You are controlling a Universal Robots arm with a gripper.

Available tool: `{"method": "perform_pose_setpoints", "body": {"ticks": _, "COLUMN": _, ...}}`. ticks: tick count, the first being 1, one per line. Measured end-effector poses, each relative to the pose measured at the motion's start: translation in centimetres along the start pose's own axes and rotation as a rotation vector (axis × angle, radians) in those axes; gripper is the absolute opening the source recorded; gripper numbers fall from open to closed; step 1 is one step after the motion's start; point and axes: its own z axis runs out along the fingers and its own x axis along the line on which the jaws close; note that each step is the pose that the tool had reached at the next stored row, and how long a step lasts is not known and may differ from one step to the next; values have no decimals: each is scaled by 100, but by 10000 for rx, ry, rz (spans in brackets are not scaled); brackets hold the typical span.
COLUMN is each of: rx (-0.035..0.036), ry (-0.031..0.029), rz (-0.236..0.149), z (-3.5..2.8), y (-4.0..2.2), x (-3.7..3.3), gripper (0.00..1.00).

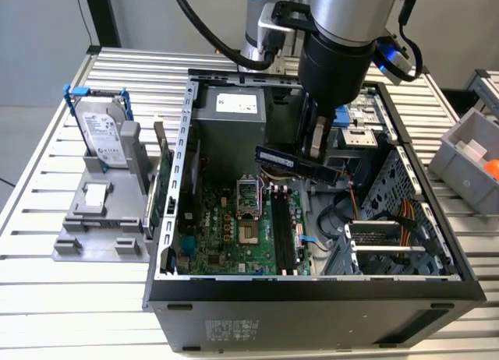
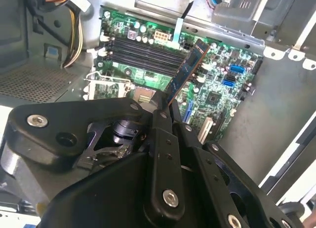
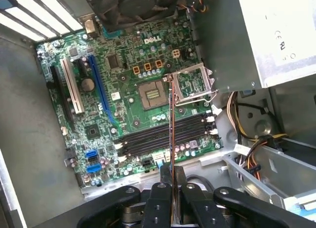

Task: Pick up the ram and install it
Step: 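Pick up the ram and move it above insertion slot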

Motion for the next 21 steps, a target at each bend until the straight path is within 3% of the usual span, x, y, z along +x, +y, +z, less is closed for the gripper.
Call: {"method": "perform_pose_setpoints", "body": {"ticks": 21, "rx": 57, "ry": -19, "rz": 1614, "z": 1, "y": 0, "x": -1, "gripper": 0}}
